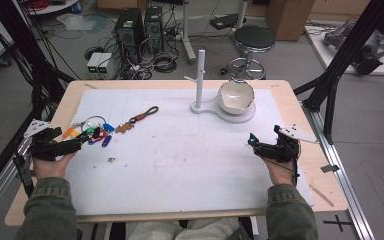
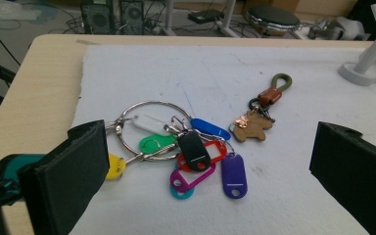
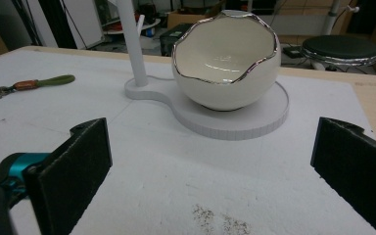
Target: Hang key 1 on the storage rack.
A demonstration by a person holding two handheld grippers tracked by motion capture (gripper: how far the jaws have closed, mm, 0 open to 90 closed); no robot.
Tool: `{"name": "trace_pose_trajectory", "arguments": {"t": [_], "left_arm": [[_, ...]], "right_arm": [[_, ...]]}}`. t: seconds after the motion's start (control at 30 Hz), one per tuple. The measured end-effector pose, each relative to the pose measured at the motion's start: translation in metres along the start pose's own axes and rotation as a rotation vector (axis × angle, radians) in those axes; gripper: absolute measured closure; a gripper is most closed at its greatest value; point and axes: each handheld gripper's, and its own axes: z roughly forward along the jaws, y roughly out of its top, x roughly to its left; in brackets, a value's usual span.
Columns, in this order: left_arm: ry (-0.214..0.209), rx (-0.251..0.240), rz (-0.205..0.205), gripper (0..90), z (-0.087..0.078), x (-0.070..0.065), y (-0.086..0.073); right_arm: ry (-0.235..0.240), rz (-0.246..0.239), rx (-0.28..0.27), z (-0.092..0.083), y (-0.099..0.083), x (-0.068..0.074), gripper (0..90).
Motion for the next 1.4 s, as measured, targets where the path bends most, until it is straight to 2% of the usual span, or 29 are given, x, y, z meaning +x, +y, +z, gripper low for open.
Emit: {"name": "trace_pose_trajectory", "arguments": {"t": [0.3,0.33,0.43,0.57,0.83,1.03,1.13,1.37,1.4], "left_arm": [[-0.033,0.012,0.025,1.7,0.013,-0.009,0.011],[-0.041,0.026,0.039,1.7,0.018,-0.011,0.013],[-0.048,0.026,0.043,1.7,0.023,-0.014,0.016],[-0.066,0.058,0.071,1.7,0.036,-0.021,0.021],[-0.094,0.083,0.103,1.7,0.056,-0.03,0.033],[-0.107,0.09,0.108,1.8,0.066,-0.033,0.038],[-0.11,0.11,0.126,1.8,0.074,-0.035,0.042],[-0.127,0.123,0.156,1.8,0.085,-0.045,0.05],[-0.134,0.138,0.171,1.8,0.089,-0.048,0.051]], "right_arm": [[0.0,-0.003,0.003,0.001,0.0,0.0,0.6],[0.002,-0.003,0.005,0.001,0.0,0.0,0.6],[0.002,-0.006,0.005,0.001,-0.001,0.0,0.6],[0.004,-0.004,0.009,0.001,-0.001,0.0,0.6],[0.002,-0.007,0.01,0.001,-0.001,0.0,0.6],[0.003,-0.011,0.008,0.002,-0.001,0.0,0.6],[0.004,-0.012,0.011,0.002,-0.002,-0.001,0.6],[0.002,-0.014,0.015,0.002,-0.002,-0.001,0.6],[0.001,-0.014,0.016,0.002,-0.002,-0.001,0.6]]}}
